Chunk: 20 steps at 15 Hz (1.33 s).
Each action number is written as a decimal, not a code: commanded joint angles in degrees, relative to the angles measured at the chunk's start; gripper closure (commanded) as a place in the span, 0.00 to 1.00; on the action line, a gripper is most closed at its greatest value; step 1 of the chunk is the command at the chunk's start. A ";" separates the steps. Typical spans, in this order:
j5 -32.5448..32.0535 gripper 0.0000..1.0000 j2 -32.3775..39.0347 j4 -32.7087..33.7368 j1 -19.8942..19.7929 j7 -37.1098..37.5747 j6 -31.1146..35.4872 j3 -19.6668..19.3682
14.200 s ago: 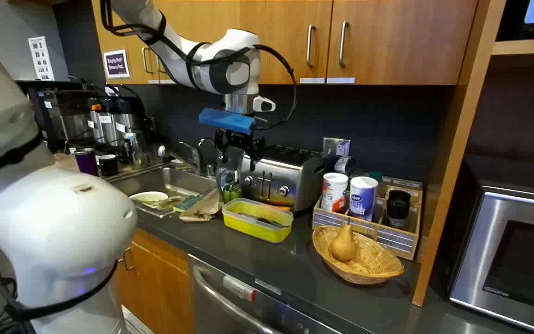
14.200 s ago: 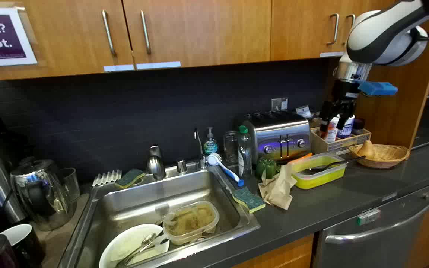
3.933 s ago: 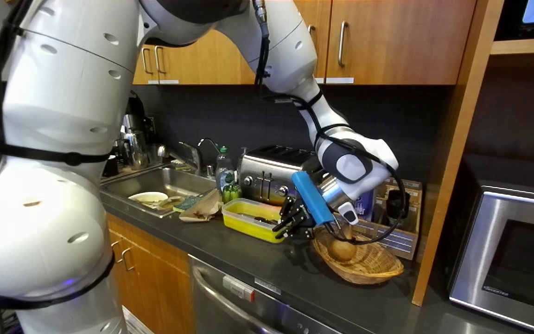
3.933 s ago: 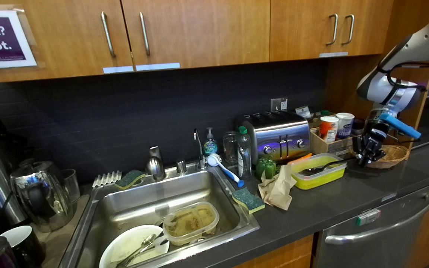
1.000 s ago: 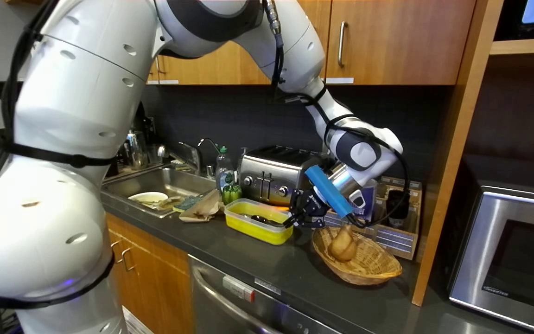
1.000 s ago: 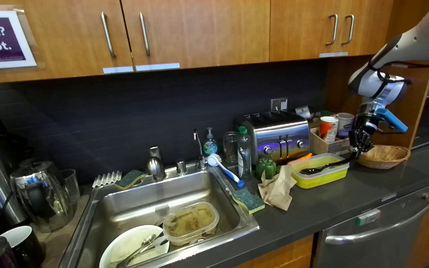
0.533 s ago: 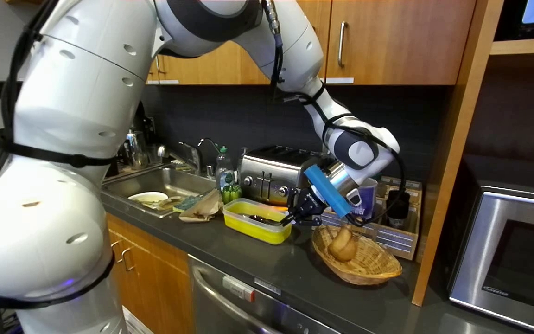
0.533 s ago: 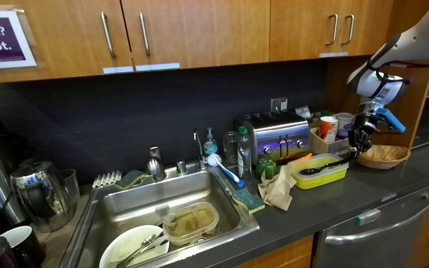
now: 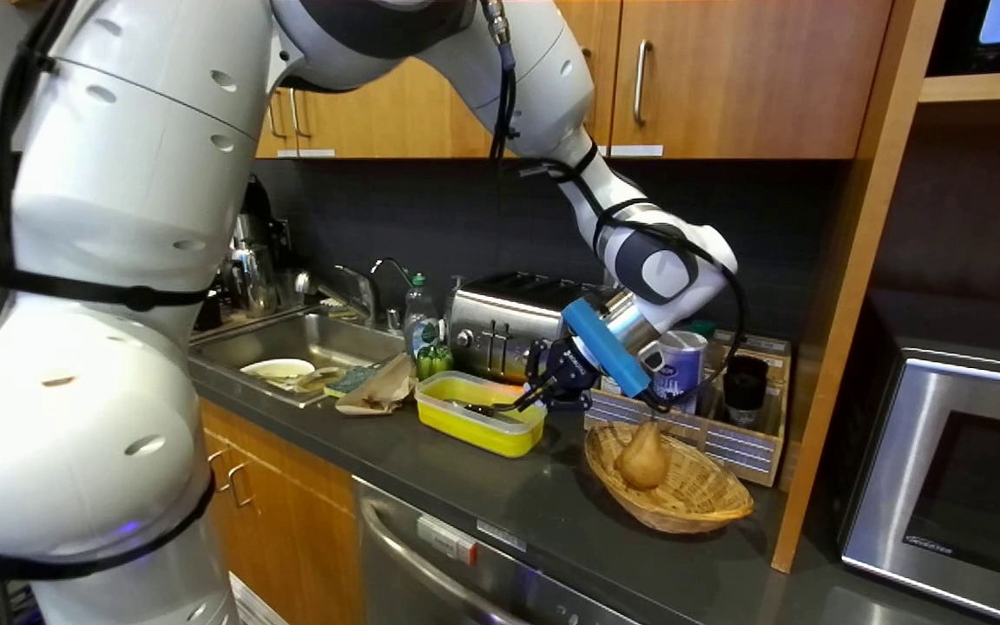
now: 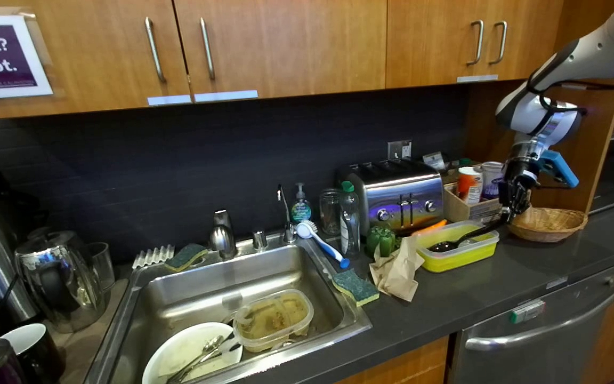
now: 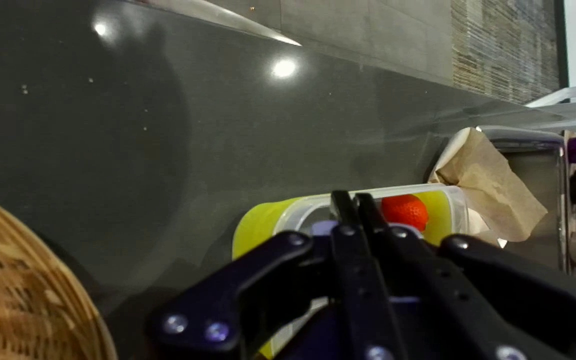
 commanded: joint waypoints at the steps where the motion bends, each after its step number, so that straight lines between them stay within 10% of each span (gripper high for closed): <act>1: -0.18 0.99 -4.88 -4.32 0.20 -1.44 0.35 -0.25; 20: -1.26 0.99 -6.07 -5.95 2.65 0.59 -4.21 -0.45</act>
